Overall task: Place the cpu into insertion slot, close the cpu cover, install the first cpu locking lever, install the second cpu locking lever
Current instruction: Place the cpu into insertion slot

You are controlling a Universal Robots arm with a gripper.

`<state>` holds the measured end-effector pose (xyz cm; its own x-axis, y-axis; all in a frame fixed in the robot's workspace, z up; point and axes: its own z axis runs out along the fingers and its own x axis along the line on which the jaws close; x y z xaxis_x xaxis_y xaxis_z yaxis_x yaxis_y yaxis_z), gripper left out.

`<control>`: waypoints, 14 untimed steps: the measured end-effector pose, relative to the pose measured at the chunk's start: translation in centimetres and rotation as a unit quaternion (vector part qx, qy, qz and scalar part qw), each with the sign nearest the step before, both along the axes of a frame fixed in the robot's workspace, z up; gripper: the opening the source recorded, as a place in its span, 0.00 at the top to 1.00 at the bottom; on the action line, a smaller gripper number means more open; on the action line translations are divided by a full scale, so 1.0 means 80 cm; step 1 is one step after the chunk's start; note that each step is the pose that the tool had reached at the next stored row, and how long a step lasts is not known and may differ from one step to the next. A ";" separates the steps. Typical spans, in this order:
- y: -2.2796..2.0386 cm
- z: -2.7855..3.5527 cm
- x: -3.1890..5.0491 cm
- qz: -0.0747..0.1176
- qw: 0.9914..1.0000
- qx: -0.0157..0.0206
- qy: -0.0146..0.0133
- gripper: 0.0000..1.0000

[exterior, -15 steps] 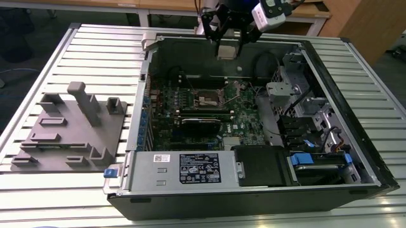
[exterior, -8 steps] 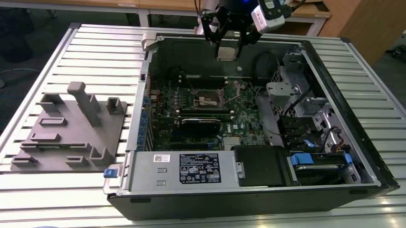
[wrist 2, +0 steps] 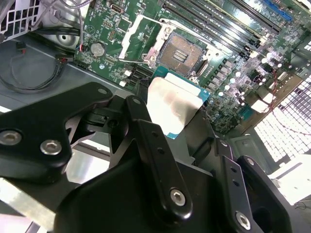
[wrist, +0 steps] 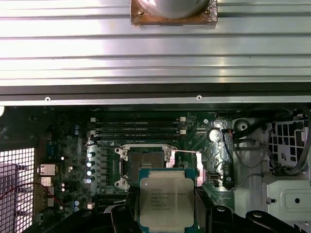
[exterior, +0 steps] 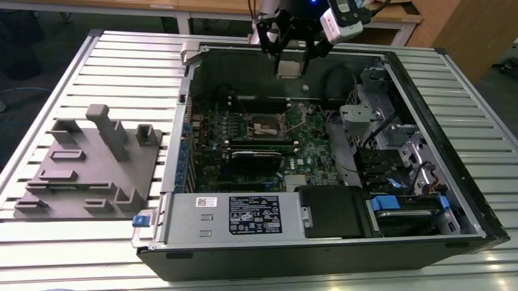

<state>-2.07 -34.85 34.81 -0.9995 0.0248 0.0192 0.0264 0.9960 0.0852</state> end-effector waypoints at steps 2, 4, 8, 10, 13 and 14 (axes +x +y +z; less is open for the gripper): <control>0.0000 -0.0006 0.000 0.000 1.000 0.000 0.000 0.46; 0.0000 -0.0011 0.000 0.000 1.000 0.000 0.000 0.46; 0.0000 -0.0046 0.000 0.000 1.000 0.000 0.000 0.46; 0.0000 -0.0072 0.000 0.000 1.000 -0.001 0.000 0.46; 0.0000 -0.0106 -0.003 0.000 1.000 -0.001 0.000 0.46; 0.0000 -0.0117 -0.004 0.000 1.000 -0.002 0.000 0.46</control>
